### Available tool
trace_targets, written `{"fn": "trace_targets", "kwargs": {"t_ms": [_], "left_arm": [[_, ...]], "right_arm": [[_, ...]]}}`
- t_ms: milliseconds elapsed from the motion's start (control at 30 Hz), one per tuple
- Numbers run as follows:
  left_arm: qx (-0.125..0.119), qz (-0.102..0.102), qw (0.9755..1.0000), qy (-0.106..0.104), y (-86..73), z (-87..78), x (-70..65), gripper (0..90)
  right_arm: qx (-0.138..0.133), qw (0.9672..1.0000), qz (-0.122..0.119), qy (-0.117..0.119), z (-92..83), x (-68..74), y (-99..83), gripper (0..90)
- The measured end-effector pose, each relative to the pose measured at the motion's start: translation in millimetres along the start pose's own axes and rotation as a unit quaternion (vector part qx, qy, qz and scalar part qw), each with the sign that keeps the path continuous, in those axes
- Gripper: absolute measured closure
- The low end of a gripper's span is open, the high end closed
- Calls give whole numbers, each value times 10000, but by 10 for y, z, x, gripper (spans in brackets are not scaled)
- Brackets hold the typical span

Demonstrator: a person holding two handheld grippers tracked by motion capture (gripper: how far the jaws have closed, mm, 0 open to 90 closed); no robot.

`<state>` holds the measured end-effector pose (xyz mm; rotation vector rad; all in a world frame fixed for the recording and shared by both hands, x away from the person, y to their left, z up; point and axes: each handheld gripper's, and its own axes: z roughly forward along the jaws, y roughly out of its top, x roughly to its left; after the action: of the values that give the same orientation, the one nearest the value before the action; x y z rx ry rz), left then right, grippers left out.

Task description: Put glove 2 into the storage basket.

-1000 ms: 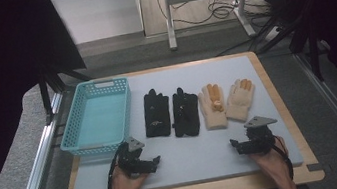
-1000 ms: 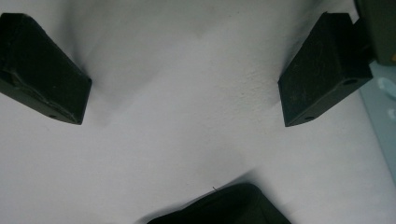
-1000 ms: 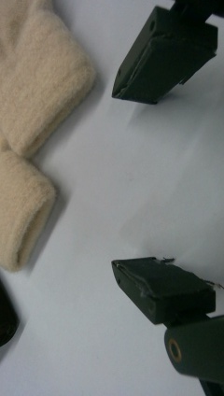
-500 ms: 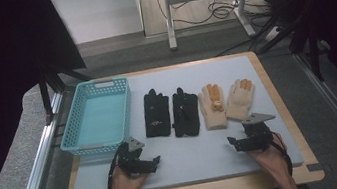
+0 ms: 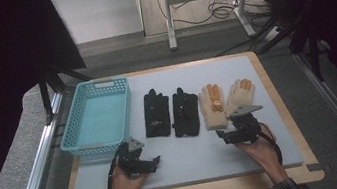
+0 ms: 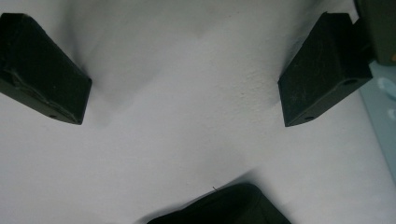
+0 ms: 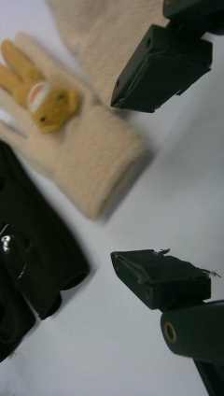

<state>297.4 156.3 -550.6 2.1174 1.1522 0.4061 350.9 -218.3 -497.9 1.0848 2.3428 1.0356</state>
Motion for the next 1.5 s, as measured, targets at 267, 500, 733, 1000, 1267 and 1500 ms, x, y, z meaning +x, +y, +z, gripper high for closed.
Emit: {"fn": "trace_targets", "kwargs": {"t_ms": [267, 500, 733, 1000, 1267, 1500], "left_arm": [[0, -3, 10000, -3, 0, 0, 0, 28], [0, 2, 10000, -1, 0, 0, 2, 29], [1, 1, 10000, -5, 0, 0, 2, 28], [-2, 1, 10000, -7, 0, 1, 3, 28], [-1, -3, 10000, -8, 1, 1, 3, 28], [-1, 0, 10000, -7, 1, 1, 2, 28]], "right_arm": [[22, 9998, -67, 182, 176, -7, 237, 264], [19, 9992, -264, 314, 381, 31, 484, 371], [83, 9983, -454, 352, 624, 85, 707, 442], [260, 9982, -448, 311, 967, 119, 911, 280], [603, 9967, -499, 232, 1339, 142, 955, 227], [703, 9966, -401, 151, 1427, 159, 949, 390]]}}
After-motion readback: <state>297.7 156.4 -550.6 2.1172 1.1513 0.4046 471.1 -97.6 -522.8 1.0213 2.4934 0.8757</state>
